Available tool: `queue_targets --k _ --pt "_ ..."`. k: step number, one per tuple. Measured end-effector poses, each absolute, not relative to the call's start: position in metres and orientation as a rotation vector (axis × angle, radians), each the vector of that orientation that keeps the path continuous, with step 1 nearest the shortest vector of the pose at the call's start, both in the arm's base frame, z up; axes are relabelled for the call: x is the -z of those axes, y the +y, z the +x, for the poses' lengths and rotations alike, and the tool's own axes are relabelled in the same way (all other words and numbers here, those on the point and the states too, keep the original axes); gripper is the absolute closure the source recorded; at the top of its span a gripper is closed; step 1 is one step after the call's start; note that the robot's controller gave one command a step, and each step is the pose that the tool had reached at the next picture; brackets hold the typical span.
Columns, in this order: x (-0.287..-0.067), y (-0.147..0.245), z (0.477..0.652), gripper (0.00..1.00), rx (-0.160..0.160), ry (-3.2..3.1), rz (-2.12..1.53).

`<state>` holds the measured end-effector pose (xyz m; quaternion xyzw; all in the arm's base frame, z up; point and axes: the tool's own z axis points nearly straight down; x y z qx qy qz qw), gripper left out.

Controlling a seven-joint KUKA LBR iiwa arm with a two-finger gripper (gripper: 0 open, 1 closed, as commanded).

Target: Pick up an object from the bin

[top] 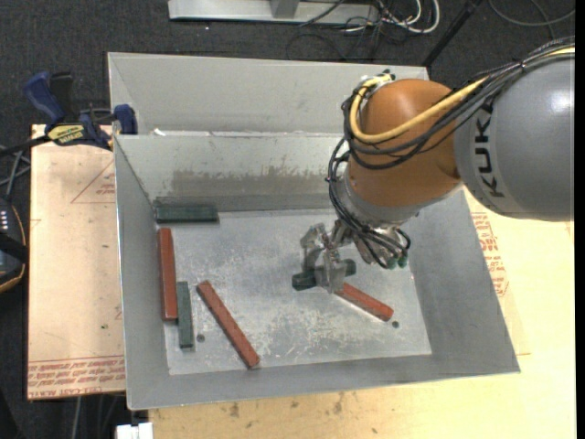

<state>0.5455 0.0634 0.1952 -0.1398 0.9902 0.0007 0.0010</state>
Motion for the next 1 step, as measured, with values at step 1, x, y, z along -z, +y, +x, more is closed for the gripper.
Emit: queue_targets --k 1 --pt "-0.3103 0.0382 0.5546 1.0 0.001 2.937 -1.095"
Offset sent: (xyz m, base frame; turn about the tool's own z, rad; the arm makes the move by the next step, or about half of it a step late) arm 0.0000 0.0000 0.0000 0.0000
